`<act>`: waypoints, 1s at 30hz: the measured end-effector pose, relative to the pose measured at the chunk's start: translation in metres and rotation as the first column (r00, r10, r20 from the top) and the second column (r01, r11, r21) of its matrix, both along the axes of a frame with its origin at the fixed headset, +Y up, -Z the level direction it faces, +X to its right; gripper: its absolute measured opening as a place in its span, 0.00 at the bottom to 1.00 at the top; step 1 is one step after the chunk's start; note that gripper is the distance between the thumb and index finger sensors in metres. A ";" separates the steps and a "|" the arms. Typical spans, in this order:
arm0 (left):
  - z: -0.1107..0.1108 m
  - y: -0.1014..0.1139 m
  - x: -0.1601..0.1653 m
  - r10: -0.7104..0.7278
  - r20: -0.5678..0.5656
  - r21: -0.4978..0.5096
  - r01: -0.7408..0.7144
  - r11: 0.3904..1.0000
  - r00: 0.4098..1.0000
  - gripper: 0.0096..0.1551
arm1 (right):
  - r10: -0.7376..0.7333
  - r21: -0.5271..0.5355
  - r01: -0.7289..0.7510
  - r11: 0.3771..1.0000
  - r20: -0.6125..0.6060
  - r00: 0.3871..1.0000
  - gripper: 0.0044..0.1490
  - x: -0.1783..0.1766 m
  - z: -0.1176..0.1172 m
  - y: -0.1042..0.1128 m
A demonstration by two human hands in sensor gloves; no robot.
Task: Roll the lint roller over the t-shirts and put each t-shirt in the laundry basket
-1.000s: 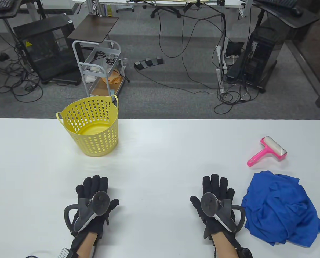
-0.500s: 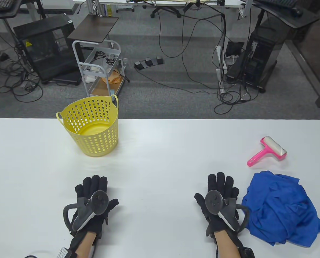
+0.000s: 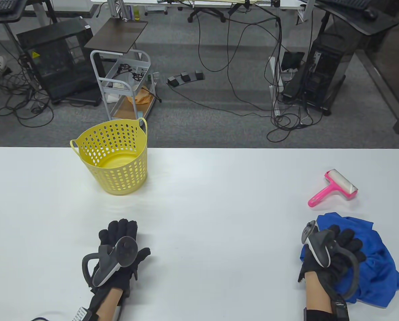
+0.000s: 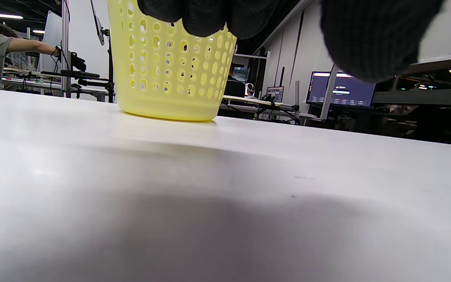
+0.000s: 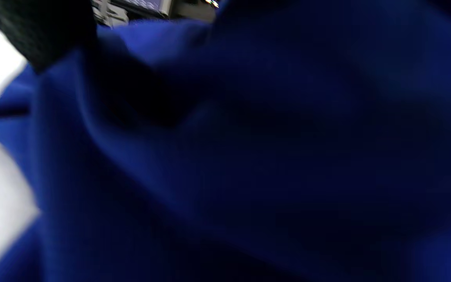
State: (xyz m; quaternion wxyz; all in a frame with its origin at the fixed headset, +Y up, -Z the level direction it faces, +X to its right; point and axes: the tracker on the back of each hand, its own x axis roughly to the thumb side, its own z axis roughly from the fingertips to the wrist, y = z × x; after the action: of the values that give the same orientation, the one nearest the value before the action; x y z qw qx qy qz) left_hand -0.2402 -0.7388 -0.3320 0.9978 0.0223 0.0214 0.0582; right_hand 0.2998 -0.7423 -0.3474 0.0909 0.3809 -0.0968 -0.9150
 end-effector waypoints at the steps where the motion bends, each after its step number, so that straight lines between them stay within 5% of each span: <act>1: 0.000 0.001 0.000 0.000 0.000 0.005 0.000 1.000 1.000 0.54 | -0.008 0.019 0.008 1.000 0.003 1.000 0.54 0.002 0.000 -0.001; 7: 0.000 0.000 -0.001 -0.004 -0.010 -0.001 0.004 1.000 1.000 0.52 | 0.082 0.048 -0.081 0.996 -0.026 0.996 0.25 0.002 -0.003 -0.001; 15: 0.002 0.003 0.000 0.012 0.005 0.016 -0.012 1.000 1.000 0.51 | 0.034 0.152 -0.029 0.988 -0.032 0.999 0.26 0.006 0.003 0.006; 30: 0.007 0.012 0.021 -0.001 0.075 0.062 -0.004 0.998 0.997 0.48 | 0.209 0.470 -0.085 0.879 -0.218 0.953 0.27 -0.009 0.011 0.090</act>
State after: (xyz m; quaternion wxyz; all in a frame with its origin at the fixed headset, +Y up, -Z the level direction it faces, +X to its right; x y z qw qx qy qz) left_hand -0.2196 -0.7268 -0.3254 0.9967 0.0512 -0.0176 0.0605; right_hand 0.2908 -0.6525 -0.3361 0.0811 0.2732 0.1625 -0.9446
